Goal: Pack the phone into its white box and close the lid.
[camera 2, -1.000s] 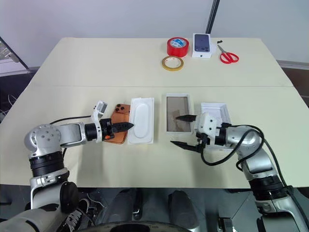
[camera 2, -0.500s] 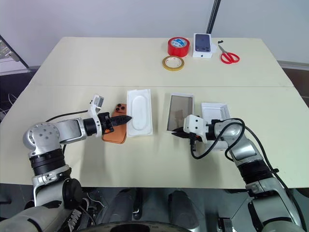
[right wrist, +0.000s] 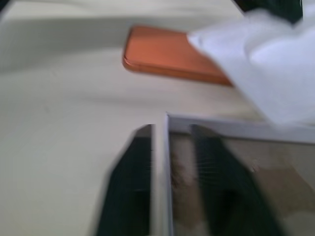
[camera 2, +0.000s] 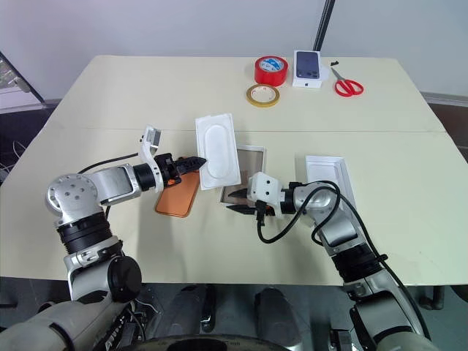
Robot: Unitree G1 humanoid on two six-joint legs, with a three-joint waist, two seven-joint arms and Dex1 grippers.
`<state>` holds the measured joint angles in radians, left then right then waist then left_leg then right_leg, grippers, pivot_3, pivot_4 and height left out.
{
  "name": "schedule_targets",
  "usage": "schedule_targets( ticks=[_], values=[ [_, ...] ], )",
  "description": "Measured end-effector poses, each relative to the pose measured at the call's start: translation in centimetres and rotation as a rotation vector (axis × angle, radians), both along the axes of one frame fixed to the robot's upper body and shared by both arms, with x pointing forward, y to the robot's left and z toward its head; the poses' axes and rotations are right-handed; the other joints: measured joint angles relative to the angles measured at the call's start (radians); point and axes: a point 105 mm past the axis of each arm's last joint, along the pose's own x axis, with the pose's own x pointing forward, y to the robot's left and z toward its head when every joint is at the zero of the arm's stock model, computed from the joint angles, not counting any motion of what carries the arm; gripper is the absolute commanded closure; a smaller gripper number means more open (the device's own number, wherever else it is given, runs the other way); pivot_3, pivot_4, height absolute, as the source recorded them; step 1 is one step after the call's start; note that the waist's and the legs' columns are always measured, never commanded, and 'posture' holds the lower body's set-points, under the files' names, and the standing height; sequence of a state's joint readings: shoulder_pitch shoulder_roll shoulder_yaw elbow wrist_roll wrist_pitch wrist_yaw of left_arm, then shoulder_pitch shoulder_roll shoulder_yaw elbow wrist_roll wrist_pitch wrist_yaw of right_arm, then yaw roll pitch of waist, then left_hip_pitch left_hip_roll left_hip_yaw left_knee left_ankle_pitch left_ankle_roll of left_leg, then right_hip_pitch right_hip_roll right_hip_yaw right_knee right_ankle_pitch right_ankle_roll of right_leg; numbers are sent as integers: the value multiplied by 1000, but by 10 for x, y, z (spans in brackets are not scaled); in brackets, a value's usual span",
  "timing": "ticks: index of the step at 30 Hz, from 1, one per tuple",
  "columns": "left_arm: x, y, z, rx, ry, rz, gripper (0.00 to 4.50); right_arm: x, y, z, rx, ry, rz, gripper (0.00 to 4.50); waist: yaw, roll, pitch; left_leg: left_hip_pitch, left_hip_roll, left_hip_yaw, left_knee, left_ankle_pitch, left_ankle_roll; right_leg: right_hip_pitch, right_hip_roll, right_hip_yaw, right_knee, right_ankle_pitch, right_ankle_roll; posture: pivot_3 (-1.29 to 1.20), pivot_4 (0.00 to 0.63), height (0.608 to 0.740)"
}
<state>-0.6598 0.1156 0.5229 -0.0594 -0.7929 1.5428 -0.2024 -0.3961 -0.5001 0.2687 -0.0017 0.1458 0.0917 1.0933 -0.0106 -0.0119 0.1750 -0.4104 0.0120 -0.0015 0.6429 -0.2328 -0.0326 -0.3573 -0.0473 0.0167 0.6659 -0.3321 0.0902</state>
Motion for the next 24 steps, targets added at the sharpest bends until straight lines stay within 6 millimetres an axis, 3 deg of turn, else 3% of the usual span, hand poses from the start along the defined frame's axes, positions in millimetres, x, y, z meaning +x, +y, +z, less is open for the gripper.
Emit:
schedule_targets(
  ticks=[1,4,9,15,18,23,24],
  values=[
    [-1,-3,-2,3,4,-8,4500,-3,-3,1,-13,-1,8,1161,2,0,0,0,0,0,0,0,0,0,-1,0,0,0,0,0,150,740],
    [-4,-11,-9,8,21,-33,4500,-17,-26,3,-68,30,2,1161,5,0,0,-1,-1,0,0,-1,2,0,-1,0,-1,0,0,0,150,740],
    [-9,-22,-13,16,29,-70,4500,-23,-73,12,-176,-7,-100,1161,-1,-2,1,-1,-1,-1,-1,-3,5,0,-1,0,-1,0,0,0,150,740],
    [-8,-35,-16,35,16,-116,4500,-9,-85,27,-165,-106,-189,1161,-2,-2,1,0,-1,-1,-2,-2,5,0,0,1,-1,0,0,0,150,740],
    [-7,-42,-20,57,14,-140,3640,-4,-86,29,-171,-144,-210,1131,2,-2,2,0,-1,-1,-1,-2,4,0,0,1,-1,0,0,0,150,740],
    [-4,-39,-24,89,9,-143,1277,-3,-79,28,-136,-154,-220,1131,0,-2,2,0,-1,-1,-1,-1,2,0,0,1,-1,0,0,0,150,740],
    [-4,-39,-23,88,4,-139,1277,-2,-79,29,-129,-155,-223,1131,0,-2,2,0,-1,-1,-1,-1,2,0,0,1,-1,0,0,0,150,740]
  ],
)
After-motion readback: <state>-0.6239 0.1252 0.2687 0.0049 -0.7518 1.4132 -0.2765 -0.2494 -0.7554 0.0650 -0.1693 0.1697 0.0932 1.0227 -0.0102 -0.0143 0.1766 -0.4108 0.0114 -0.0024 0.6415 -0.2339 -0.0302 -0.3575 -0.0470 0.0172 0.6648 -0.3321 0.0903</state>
